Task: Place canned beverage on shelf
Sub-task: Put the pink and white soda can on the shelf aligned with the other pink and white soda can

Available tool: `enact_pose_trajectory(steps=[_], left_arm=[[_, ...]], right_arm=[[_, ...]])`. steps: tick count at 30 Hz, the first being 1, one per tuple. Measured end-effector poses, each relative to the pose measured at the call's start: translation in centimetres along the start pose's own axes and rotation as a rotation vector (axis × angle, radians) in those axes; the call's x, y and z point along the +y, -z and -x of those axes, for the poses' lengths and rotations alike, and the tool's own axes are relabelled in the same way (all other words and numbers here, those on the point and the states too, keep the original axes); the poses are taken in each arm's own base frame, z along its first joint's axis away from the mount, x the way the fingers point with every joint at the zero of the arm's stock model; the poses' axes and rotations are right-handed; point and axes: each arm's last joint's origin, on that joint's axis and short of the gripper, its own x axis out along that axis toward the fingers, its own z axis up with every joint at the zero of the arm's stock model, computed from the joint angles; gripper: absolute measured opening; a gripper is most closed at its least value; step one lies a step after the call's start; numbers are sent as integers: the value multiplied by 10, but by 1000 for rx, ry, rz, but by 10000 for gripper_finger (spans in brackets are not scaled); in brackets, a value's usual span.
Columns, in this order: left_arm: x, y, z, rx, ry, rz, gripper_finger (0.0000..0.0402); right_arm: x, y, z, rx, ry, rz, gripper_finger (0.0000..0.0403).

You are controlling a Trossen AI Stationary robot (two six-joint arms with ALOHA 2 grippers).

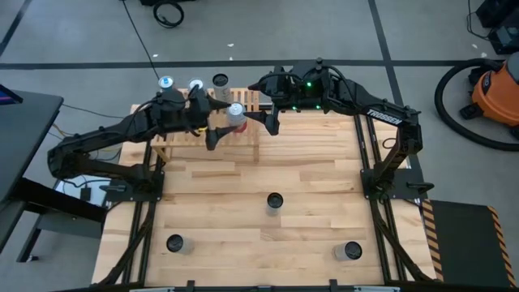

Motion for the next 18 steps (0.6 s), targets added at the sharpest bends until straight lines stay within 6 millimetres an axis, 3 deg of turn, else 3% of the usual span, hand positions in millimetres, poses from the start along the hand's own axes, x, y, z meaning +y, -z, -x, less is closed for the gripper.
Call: enact_pose_trajectory(steps=[4, 9, 18], left_arm=[[2, 2, 0, 24, -12, -25, 376], [13, 1, 0, 18, -157, -41, 376], [32, 13, -20, 74, -256, 53, 376]], right_arm=[[0, 0, 0, 0, 0, 0, 391], [0, -1, 0, -8, 5, 1, 391], [-2, -6, 0, -66, 17, -6, 391]])
